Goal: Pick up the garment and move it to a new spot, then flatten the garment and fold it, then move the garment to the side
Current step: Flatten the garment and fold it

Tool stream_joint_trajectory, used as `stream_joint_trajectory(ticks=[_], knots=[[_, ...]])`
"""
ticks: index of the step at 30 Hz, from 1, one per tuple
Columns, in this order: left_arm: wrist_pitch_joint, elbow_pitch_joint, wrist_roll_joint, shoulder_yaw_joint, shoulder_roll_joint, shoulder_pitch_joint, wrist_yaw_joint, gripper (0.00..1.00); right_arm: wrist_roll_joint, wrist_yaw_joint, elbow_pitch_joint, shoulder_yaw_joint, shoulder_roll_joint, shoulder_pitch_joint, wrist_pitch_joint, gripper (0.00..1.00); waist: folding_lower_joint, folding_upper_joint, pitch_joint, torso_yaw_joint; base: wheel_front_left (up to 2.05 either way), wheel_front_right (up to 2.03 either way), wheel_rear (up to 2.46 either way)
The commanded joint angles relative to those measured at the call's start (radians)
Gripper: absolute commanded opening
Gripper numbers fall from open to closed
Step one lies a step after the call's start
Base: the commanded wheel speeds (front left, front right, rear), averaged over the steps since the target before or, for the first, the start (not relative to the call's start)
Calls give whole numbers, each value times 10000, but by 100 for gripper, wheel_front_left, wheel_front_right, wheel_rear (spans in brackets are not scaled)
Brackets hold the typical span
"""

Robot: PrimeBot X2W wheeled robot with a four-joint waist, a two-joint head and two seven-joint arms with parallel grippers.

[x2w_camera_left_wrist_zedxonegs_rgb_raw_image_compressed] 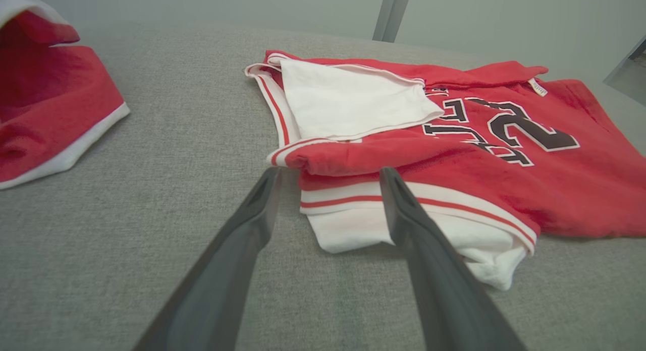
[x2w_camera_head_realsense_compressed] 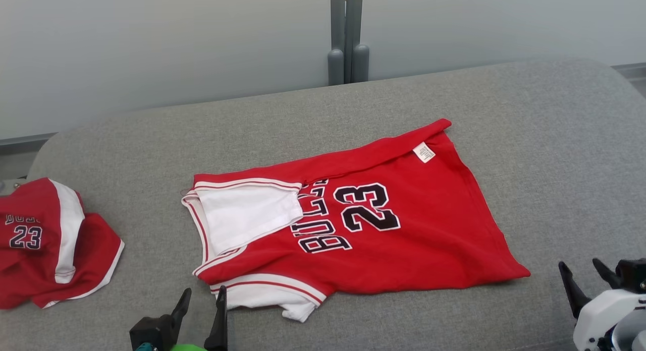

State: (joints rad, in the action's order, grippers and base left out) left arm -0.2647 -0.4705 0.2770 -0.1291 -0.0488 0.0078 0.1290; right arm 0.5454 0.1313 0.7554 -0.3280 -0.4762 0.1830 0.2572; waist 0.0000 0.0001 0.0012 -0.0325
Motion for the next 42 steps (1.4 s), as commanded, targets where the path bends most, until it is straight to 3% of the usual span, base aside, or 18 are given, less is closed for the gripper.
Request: stream_joint_trajectory(ticks=[1,7,12,19,30,35,42], knots=[[9,-10,-131,102,-33,2,-31,100,-365,-10,-46,344,161,142,82,100,0,-1,-82,1,0,0,0],[9,36,-204,325,-33,174,-153,100,-2145,-10,-1922,2716,1212,-429,76,100,0,-1,-277,-25,0,0,0],[9,26,-214,349,-33,285,-154,100,-3241,-10,-3566,3655,2228,-1037,80,100,0,-1,-438,25,0,0,0],[9,-49,-35,245,-33,325,-125,100,-3934,-10,-4717,3542,2900,-1556,81,100,0,-1,-509,33,0,0,0],[9,-496,-158,660,-37,-963,-62,100,-3854,-10,-4818,3070,2888,-1376,82,100,0,-1,87,-316,0,0,0],[9,-1190,-354,900,-257,-1984,-17,100,-3906,-10,-4870,2852,2917,-1186,82,100,0,-1,401,-596,0,0,0],[29,-3334,-342,940,-549,-3597,5,100,-3915,-10,-4995,2556,2971,-728,82,100,0,-1,1026,-1002,0,0,0]])
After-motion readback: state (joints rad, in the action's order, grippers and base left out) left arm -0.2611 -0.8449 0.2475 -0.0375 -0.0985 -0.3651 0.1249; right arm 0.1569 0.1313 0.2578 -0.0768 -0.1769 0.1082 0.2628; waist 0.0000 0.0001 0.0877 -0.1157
